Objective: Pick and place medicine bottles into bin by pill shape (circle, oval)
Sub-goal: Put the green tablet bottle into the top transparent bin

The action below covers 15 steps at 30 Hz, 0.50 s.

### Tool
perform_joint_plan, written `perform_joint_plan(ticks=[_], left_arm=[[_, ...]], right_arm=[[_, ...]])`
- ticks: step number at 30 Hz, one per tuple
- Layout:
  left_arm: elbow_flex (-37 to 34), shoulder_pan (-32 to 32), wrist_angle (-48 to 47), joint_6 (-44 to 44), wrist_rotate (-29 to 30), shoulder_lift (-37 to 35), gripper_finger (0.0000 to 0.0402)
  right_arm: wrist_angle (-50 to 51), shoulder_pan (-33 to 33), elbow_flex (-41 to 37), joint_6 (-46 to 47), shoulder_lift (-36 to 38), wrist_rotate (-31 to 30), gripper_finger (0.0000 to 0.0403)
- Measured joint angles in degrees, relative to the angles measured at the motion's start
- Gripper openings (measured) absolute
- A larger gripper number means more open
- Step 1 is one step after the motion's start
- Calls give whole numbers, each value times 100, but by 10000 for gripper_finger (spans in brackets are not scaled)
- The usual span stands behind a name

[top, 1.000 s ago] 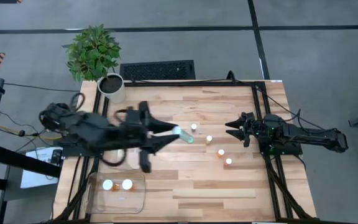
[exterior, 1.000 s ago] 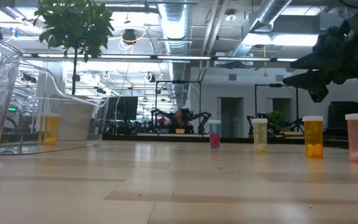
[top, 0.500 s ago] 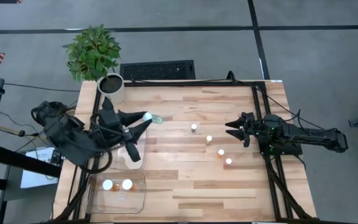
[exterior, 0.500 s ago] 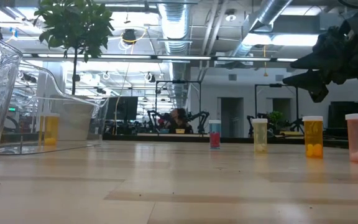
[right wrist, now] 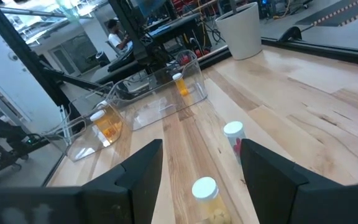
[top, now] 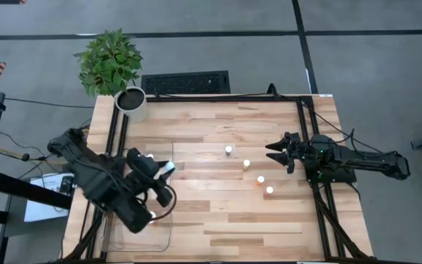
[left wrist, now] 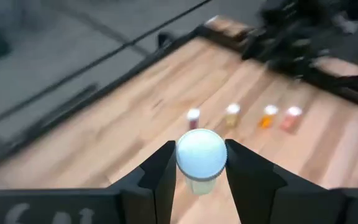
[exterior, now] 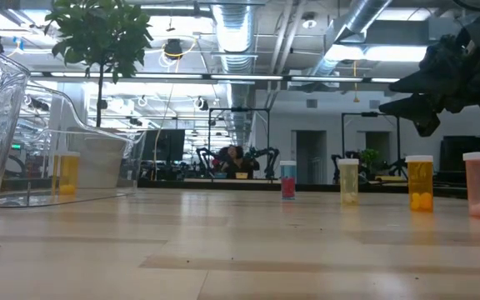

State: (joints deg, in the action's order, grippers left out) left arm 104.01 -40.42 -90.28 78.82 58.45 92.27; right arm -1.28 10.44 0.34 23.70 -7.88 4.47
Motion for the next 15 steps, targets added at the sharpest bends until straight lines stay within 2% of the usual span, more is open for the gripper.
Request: perform_joint_plan(ticks=[9,15], left_arm=[[-1835,14,39,1735,-750,-323,119],[-2936,147,34,2416,-872,-731,119]], right_arm=[[-2,0,2,-7,2,0,225],[-2,0,1,24,2,0,225]])
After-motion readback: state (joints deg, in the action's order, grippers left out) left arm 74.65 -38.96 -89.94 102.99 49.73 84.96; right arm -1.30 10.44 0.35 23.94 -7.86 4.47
